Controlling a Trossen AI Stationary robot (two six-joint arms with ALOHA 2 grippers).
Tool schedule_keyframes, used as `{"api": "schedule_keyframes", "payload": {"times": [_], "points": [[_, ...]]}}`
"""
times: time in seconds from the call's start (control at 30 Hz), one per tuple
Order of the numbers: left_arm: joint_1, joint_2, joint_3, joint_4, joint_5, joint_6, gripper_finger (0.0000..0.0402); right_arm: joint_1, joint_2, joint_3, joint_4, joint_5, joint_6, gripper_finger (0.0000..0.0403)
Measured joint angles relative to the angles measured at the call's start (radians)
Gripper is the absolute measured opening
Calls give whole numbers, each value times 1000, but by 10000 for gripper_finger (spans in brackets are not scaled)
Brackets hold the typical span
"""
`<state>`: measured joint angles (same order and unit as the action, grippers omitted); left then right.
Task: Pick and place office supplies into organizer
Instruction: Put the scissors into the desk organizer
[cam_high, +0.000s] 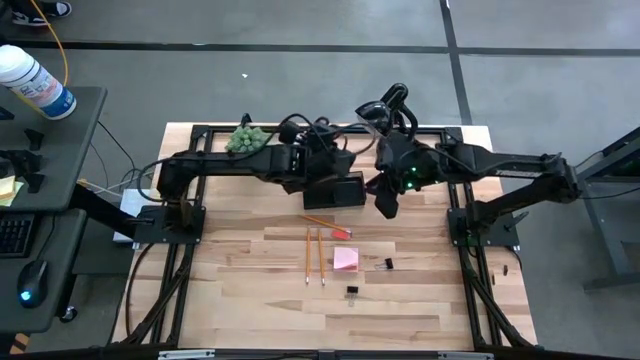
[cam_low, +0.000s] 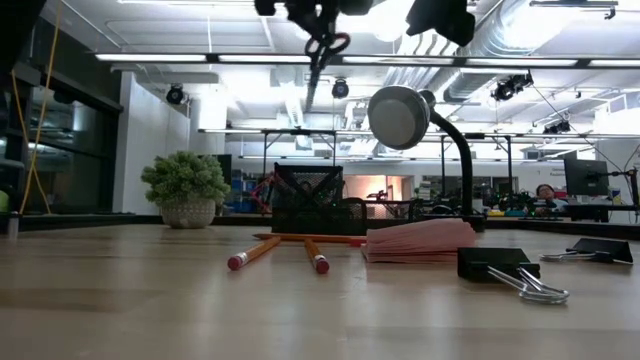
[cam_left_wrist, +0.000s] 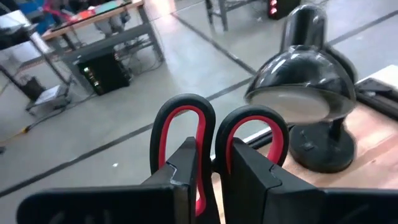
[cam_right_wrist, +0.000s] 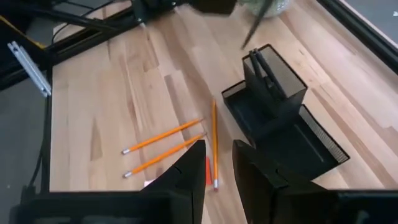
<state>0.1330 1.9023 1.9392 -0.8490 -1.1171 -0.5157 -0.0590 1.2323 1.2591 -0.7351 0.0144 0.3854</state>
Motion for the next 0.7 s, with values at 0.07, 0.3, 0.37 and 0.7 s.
{"api": "schedule_keyframes", "payload": {"times": [0.07, 0.3, 0.37, 0.7], "points": [[0, 16, 6, 53, 0, 36, 49, 14, -4, 0, -4, 0, 3, 74], [32, 51, 2, 39, 12, 52, 59, 59, -11, 0, -10, 5, 56, 74], [38, 67, 3, 54, 14, 52, 60, 71, -11, 0, -12, 6, 63, 74], [44, 95, 2, 123, 18, 120, 58, 124, -11, 0, -15, 7, 87, 74]]}}
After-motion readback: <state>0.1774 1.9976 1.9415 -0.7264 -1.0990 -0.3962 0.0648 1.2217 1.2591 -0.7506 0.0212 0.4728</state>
